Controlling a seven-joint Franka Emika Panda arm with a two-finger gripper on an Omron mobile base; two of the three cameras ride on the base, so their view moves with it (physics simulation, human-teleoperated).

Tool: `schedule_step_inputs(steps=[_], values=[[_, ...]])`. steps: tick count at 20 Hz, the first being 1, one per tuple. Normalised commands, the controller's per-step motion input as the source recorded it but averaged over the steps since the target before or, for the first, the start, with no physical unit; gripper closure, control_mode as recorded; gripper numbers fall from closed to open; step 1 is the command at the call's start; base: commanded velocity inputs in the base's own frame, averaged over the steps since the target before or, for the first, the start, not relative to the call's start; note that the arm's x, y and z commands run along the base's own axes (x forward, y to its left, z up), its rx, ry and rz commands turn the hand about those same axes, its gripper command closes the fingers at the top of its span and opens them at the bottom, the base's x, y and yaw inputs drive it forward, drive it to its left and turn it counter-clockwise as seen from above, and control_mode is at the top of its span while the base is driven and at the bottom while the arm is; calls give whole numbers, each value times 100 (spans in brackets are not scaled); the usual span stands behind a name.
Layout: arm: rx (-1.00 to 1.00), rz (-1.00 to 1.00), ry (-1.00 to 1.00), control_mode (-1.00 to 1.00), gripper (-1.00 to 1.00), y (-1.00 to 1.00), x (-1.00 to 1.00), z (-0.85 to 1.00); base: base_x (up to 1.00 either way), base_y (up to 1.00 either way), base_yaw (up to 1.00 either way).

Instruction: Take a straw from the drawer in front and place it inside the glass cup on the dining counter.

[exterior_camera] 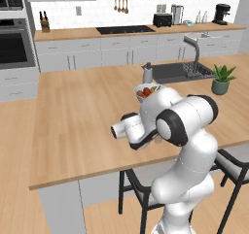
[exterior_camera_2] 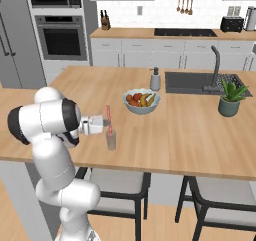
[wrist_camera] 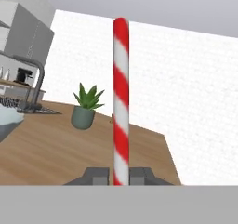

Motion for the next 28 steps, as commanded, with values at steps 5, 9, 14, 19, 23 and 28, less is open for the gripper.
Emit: schedule_step_inputs(steps=[5,9,14,19,23,28], values=[[0,0,-22,-100,-100,-7,-7,-16,0,0,0],[0,0,-22,-100,-100,-12,-7,-15,0,0,0],[0,2,-24,-100,-100,-6,-19,-6,0,0,0],[3,16,-38,-100,-100,28,-14,82,0,0,0],[4,16,-43,-100,-100,17,-19,100,0,0,0],[34,5,-19,-100,-100,-20,-53,100,0,0,0]])
